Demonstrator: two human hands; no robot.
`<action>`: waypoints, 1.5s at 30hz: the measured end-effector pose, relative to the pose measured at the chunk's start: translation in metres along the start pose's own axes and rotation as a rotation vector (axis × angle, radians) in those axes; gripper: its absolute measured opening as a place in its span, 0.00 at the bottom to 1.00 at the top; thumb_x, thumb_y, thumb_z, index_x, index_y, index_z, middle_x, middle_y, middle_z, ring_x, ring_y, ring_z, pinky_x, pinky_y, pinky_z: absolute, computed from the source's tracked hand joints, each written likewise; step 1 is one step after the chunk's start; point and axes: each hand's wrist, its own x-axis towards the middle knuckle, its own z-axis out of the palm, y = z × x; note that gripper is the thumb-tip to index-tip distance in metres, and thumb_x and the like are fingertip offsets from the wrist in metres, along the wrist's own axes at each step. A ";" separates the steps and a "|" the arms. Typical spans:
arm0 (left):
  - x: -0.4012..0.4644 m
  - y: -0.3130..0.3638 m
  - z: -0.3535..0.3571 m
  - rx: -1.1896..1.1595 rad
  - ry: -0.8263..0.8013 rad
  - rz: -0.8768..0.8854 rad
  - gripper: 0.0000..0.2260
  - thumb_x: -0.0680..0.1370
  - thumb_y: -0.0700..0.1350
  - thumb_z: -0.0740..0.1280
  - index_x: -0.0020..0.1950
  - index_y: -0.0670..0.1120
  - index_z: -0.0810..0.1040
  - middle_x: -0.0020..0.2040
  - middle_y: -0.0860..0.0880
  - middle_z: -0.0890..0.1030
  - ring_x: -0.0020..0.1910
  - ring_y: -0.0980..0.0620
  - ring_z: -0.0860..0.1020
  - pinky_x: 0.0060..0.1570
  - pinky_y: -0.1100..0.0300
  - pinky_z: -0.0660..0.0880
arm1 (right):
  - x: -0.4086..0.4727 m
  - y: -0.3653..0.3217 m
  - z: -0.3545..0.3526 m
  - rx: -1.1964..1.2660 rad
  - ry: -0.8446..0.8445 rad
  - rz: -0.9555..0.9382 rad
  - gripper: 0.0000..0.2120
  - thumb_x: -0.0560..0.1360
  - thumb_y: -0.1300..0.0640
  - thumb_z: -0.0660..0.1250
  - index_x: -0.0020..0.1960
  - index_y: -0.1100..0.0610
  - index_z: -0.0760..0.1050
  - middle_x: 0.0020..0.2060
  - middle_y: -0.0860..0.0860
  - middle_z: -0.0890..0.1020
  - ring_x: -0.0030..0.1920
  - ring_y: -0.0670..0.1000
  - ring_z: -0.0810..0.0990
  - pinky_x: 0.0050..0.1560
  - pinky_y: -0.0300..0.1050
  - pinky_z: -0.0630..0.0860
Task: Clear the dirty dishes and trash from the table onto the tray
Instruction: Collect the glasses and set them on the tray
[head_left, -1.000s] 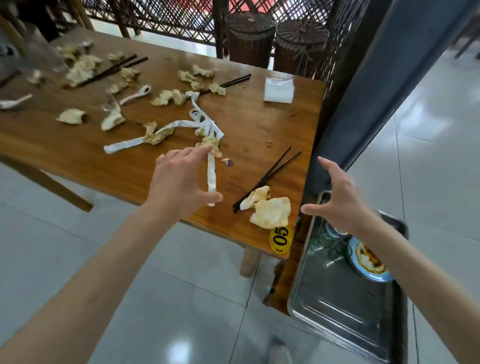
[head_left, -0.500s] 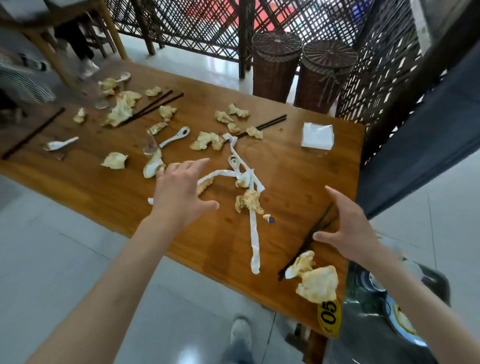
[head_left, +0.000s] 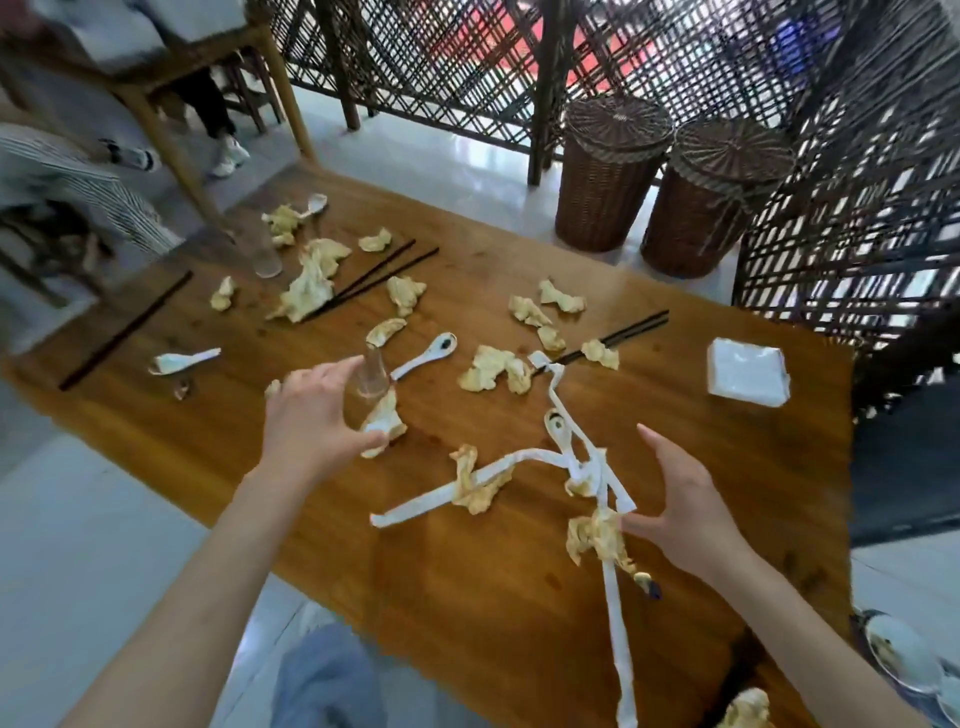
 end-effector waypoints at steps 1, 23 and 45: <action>0.013 -0.010 0.000 0.000 0.009 0.002 0.41 0.62 0.61 0.77 0.72 0.54 0.66 0.67 0.49 0.74 0.65 0.45 0.70 0.64 0.44 0.67 | 0.007 -0.009 0.004 0.007 -0.001 0.004 0.48 0.62 0.55 0.79 0.75 0.46 0.55 0.72 0.47 0.64 0.72 0.50 0.62 0.68 0.49 0.66; 0.219 -0.197 -0.014 -0.041 -0.063 0.133 0.38 0.65 0.62 0.75 0.72 0.55 0.66 0.68 0.51 0.73 0.67 0.49 0.69 0.69 0.46 0.61 | 0.130 -0.235 0.138 -0.017 0.008 0.178 0.50 0.62 0.50 0.79 0.75 0.45 0.52 0.73 0.47 0.63 0.73 0.50 0.60 0.69 0.49 0.65; 0.366 -0.278 0.021 0.056 -0.116 0.344 0.38 0.67 0.56 0.76 0.73 0.51 0.64 0.74 0.46 0.63 0.72 0.42 0.62 0.70 0.43 0.61 | 0.174 -0.338 0.217 -0.016 0.029 0.356 0.47 0.65 0.56 0.78 0.75 0.44 0.55 0.74 0.45 0.60 0.73 0.50 0.60 0.67 0.49 0.69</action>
